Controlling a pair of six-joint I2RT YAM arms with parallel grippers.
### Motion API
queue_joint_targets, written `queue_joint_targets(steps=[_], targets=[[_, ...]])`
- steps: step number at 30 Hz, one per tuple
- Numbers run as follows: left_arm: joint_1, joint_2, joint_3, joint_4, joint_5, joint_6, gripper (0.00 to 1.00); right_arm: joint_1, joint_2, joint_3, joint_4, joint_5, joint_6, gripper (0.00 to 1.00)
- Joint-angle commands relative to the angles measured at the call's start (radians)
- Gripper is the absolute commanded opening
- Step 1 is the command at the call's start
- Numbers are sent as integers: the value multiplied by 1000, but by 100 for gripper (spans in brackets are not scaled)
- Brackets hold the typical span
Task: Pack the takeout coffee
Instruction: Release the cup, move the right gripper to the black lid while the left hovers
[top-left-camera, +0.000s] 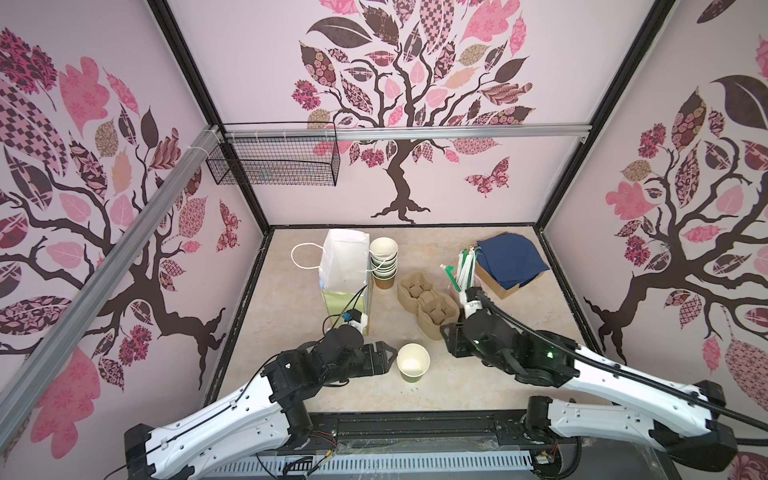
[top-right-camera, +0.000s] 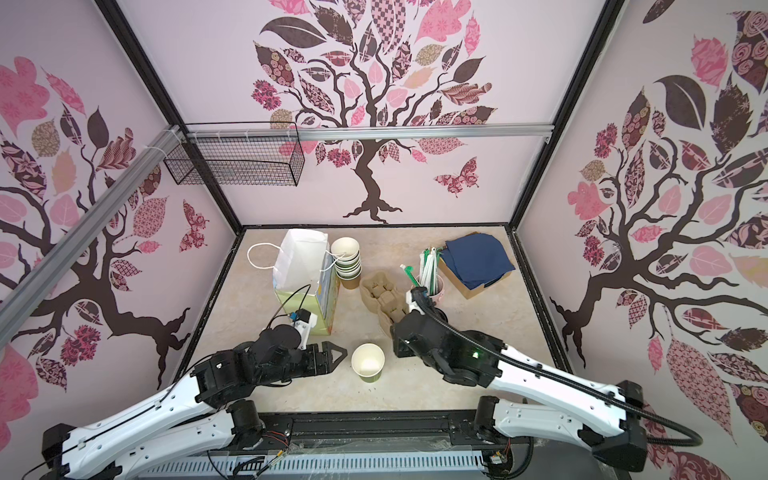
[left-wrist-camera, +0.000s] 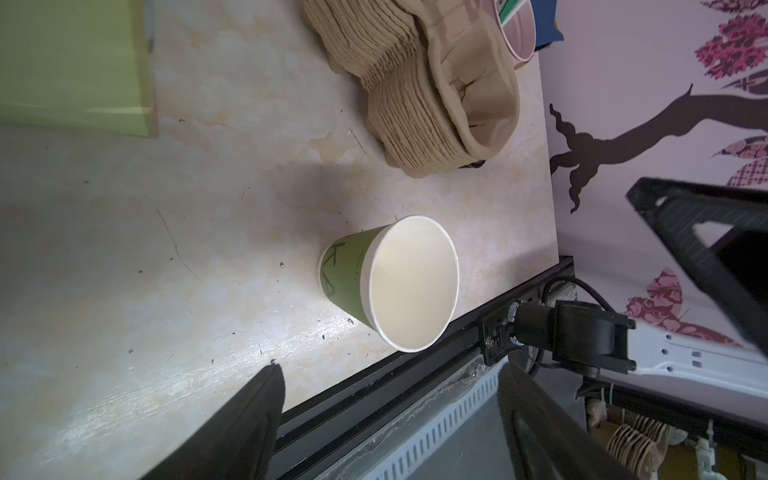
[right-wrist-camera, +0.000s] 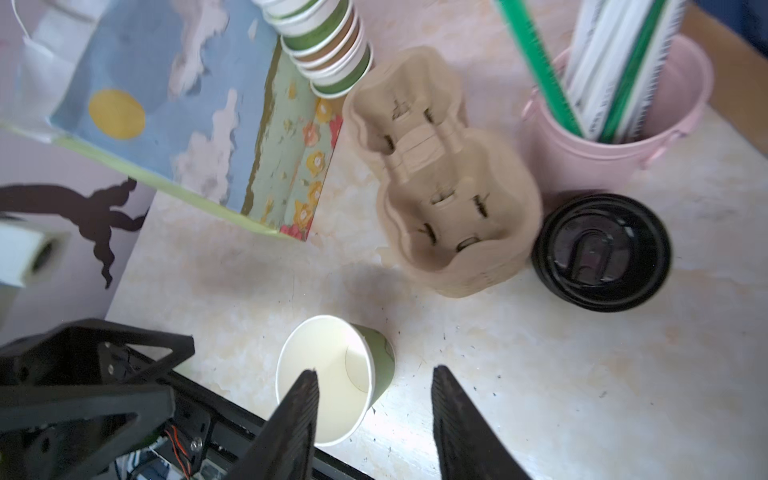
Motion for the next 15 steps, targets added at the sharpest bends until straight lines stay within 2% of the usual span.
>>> queue_joint_targets(steps=[1,4,7,11,13,15], targets=[[-71,69,103,13,3,151,83,-58,-31,45,-230,34,62,47],[-130,173,180,-63,-14,206,81,-166,-62,57,-297,-3,50,47],[-180,249,227,-81,-36,253,79,-346,-78,25,-297,-152,-18,47],[-217,307,275,-81,-97,272,77,-656,-66,-48,-253,-402,-123,47],[-220,312,277,-77,-145,270,77,-765,-61,-88,-210,-473,-153,47],[-220,304,267,-54,-212,276,77,-823,-51,-128,-159,-491,-163,47]])
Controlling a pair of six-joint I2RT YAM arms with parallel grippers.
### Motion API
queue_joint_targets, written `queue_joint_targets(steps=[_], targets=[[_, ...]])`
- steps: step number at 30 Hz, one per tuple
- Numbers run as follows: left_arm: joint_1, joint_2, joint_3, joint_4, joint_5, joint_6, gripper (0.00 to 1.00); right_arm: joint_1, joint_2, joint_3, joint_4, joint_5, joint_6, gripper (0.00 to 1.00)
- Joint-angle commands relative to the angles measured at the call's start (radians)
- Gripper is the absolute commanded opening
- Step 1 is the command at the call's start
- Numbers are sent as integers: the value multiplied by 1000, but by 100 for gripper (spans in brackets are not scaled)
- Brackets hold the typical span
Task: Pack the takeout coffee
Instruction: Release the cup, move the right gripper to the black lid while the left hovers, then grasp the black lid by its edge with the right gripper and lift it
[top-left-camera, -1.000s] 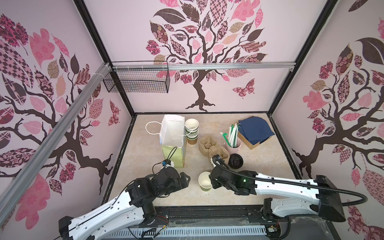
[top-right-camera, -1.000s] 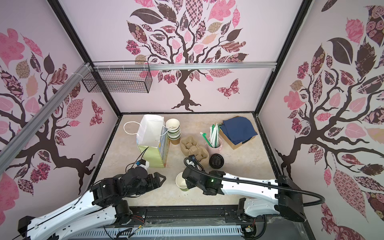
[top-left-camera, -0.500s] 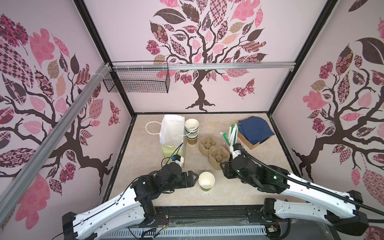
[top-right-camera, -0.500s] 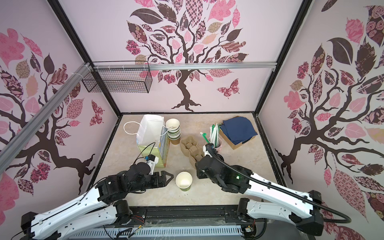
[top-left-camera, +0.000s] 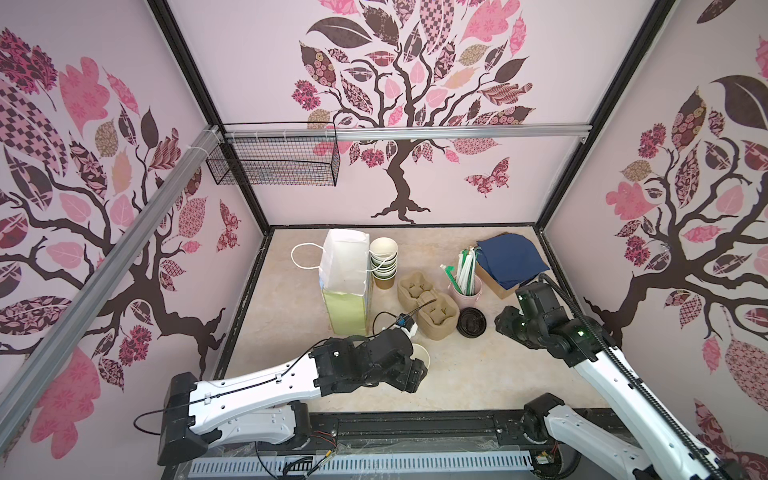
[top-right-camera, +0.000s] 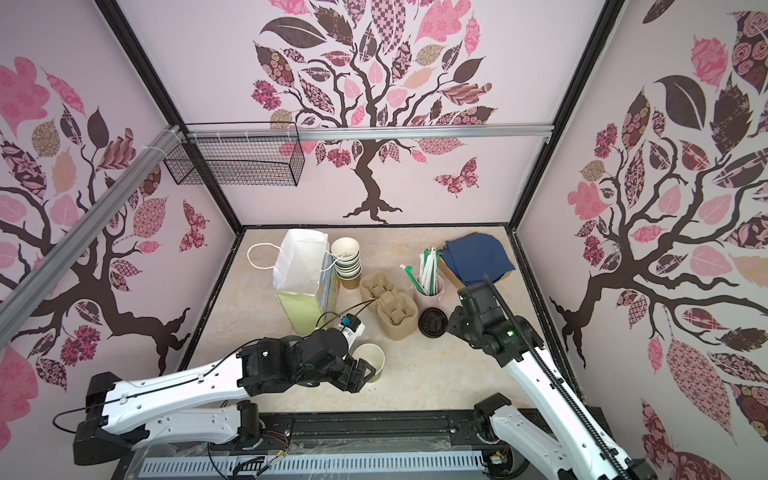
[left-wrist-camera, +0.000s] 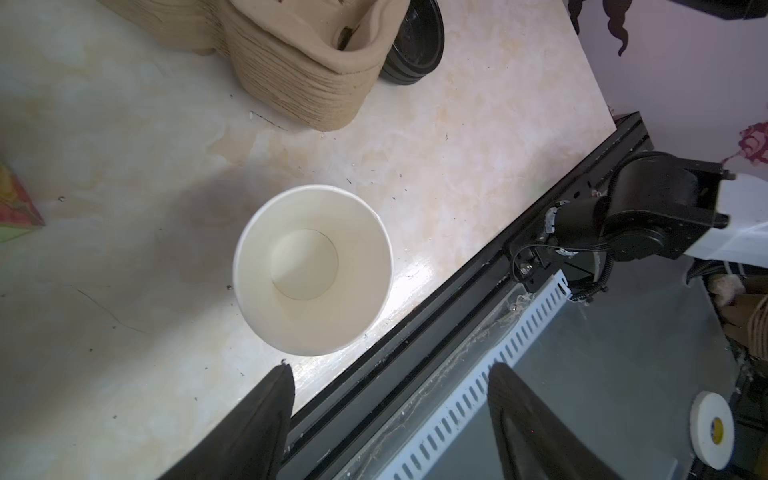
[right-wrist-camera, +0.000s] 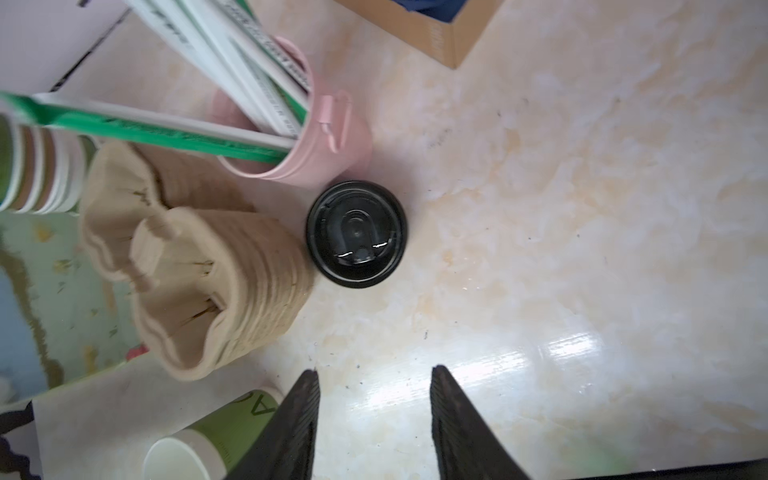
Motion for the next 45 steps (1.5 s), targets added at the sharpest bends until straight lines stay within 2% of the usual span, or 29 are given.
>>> queue_joint_targets(steps=[1,7,15,22,27,32,38,45], targets=[[-2,-13,34,21,-141,41,77,-59,20,-46,69,-127,-60,48],[0,-46,31,30,-262,19,78,-59,118,-168,256,-154,-57,47],[-1,-130,-51,126,-245,11,78,-63,206,-232,386,-219,-58,47],[0,-170,-67,131,-231,18,78,-65,240,-224,371,-86,-76,51],[0,-185,-68,129,-237,24,78,-65,291,-218,407,-111,-80,43],[1,-191,-74,131,-222,24,78,-65,319,-213,432,-87,-78,34],[1,-197,-79,127,-214,27,78,-65,365,-211,464,-88,-77,28],[1,-224,-89,125,-228,16,78,-65,409,-205,491,-100,-79,25]])
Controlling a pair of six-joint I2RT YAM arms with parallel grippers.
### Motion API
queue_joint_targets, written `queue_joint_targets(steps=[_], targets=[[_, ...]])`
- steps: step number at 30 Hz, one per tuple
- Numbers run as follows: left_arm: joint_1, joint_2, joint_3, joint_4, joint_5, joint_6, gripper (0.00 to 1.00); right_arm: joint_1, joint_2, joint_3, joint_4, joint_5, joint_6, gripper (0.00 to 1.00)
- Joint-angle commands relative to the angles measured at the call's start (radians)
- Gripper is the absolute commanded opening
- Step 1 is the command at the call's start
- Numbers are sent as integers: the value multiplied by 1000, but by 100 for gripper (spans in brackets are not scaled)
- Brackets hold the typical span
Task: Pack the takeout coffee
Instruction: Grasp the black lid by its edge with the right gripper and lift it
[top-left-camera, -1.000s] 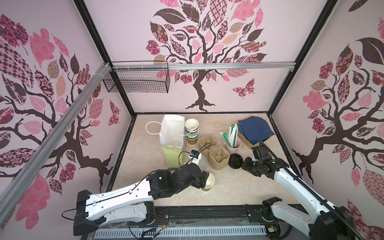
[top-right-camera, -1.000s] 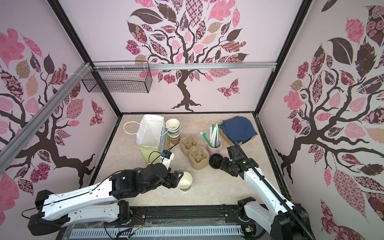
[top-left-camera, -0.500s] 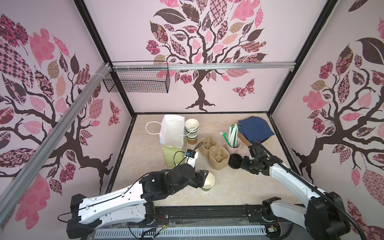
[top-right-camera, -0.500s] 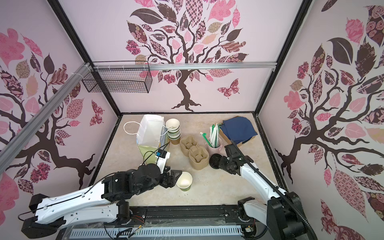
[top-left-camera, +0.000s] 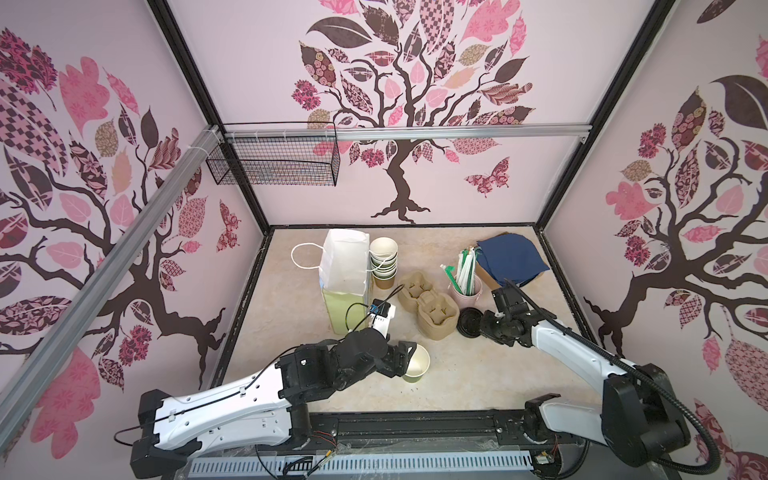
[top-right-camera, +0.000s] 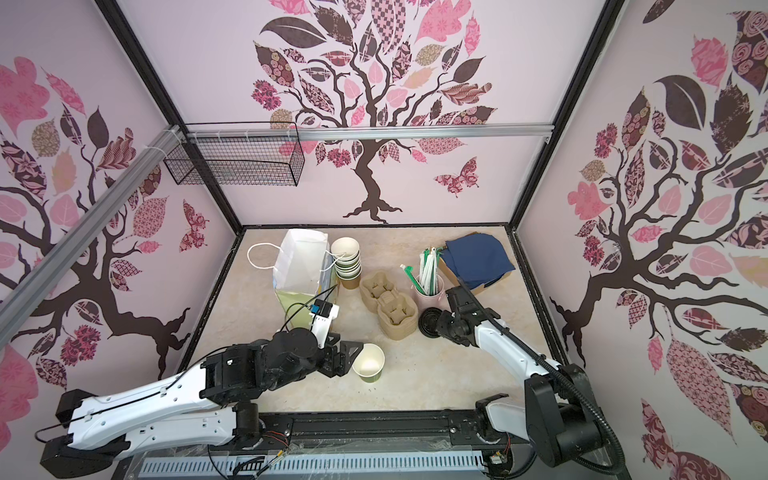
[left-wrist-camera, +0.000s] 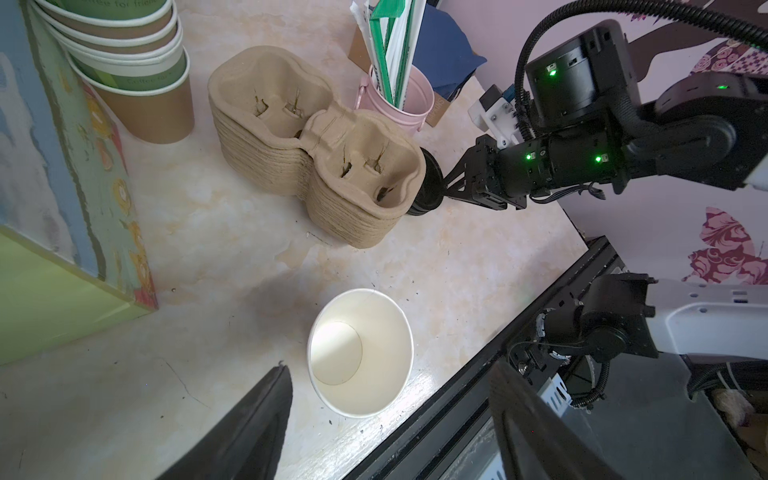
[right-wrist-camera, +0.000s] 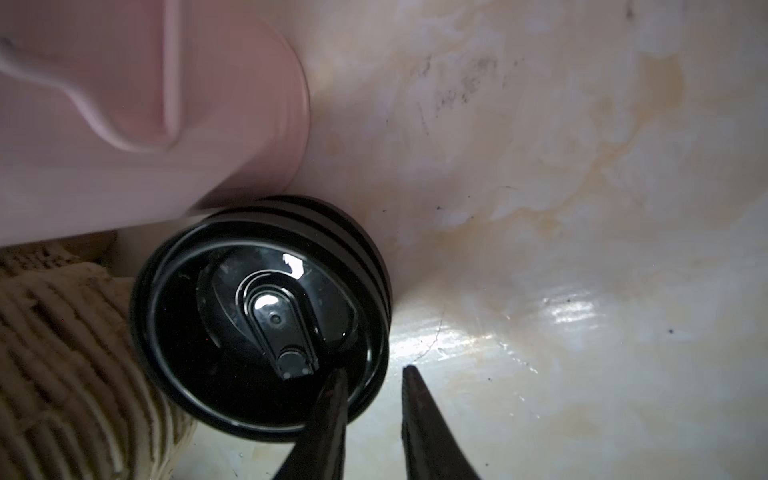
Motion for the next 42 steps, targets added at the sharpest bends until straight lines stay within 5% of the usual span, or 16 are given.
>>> queue_joint_targets(steps=[1,15,42], targets=[[1,-22,-32,12,-8,4,78,-5,32,35,10,1,-5,24],[8,-12,-33,32,1,9,79,-5,39,44,7,4,-12,15],[48,-12,-7,34,-12,-16,79,-5,-137,102,-173,51,-5,13]])
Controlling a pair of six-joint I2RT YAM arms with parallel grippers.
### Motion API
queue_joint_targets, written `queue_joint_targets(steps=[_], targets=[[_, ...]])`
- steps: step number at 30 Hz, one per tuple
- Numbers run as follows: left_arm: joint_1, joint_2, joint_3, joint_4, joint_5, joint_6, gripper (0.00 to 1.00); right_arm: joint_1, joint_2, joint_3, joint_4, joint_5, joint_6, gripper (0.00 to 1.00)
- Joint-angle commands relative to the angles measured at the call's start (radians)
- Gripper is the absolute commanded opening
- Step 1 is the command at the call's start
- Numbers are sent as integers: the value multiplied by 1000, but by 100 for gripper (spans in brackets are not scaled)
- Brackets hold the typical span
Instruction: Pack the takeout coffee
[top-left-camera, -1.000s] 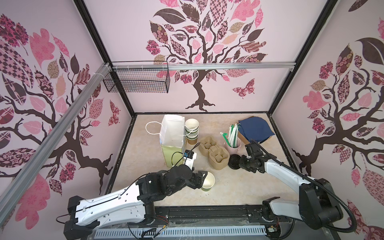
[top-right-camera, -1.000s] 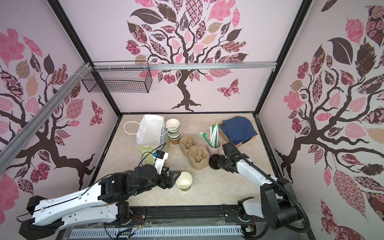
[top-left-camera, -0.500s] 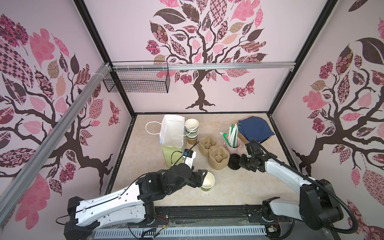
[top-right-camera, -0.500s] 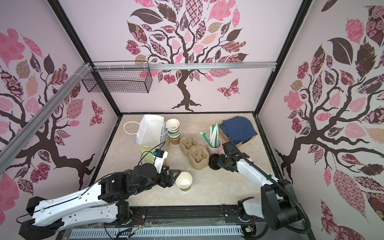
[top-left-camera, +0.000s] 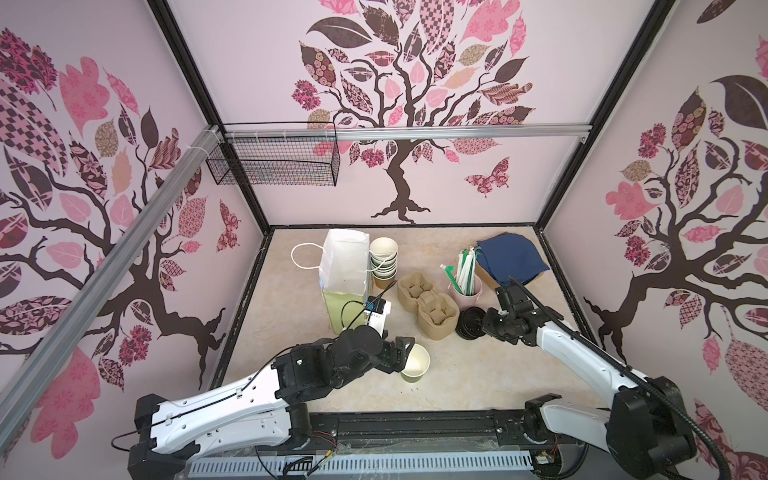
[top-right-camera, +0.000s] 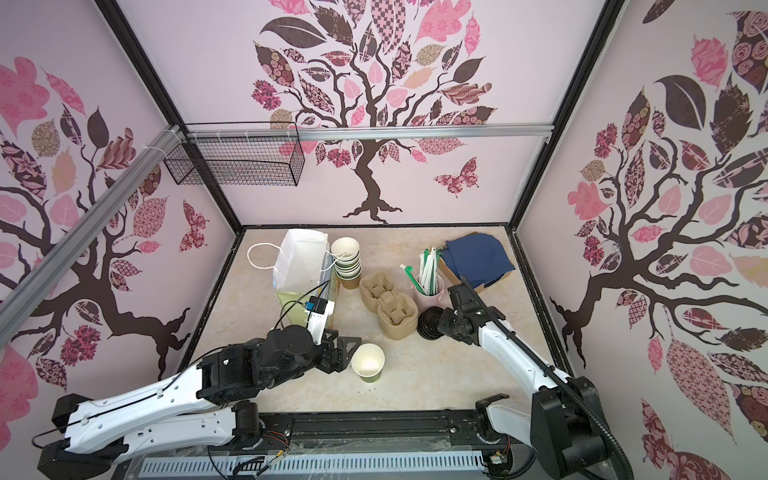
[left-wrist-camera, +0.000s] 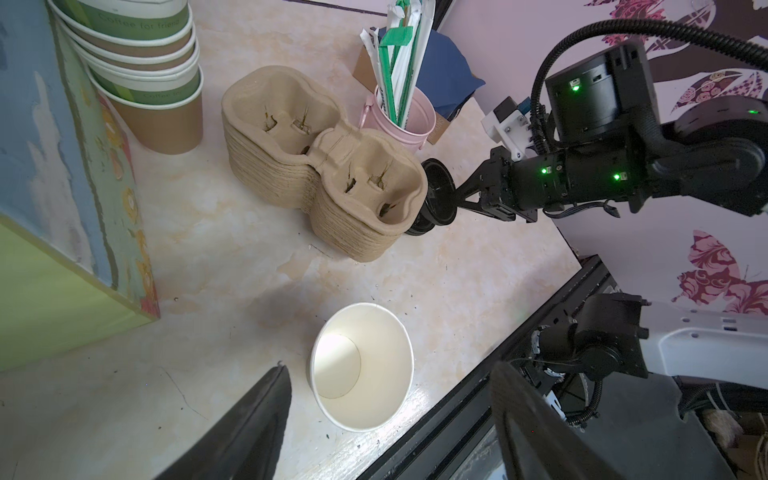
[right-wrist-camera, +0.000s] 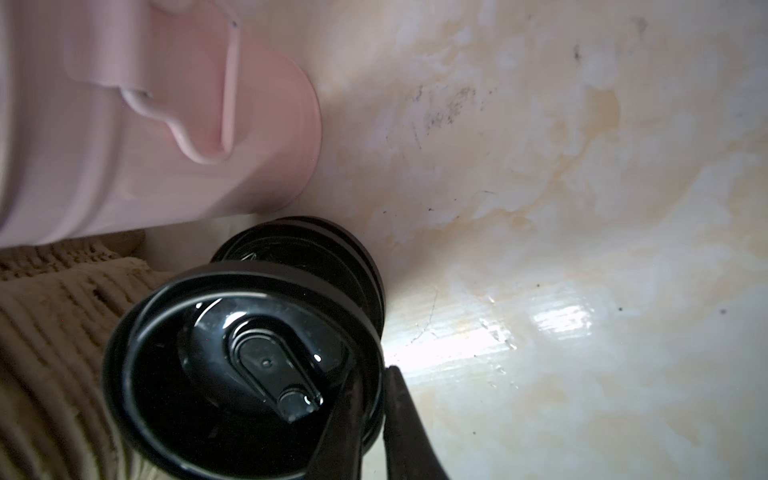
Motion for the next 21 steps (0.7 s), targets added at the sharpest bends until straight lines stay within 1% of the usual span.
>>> queue_joint_targets(steps=[1,5,8,10,14,17,19,21], targets=[[14,7,11,4,-12,-18,79,-4,-68,57,-82,17,-5,13],[23,26,58,2,-5,-49,80,-4,-143,105,-171,8,-20,11],[28,63,108,1,10,-81,81,-4,-194,152,-238,-14,-53,10],[28,111,160,-8,30,-102,82,-3,-217,194,-284,-33,-74,9],[28,233,299,-63,84,-102,85,-2,-243,272,-360,-60,-108,8],[28,308,380,-54,124,-112,87,1,-250,322,-396,-97,-120,8],[28,355,425,-40,150,-127,87,19,-247,355,-413,-117,-125,8],[28,400,473,-48,162,-148,88,62,-237,388,-427,-109,-126,8]])
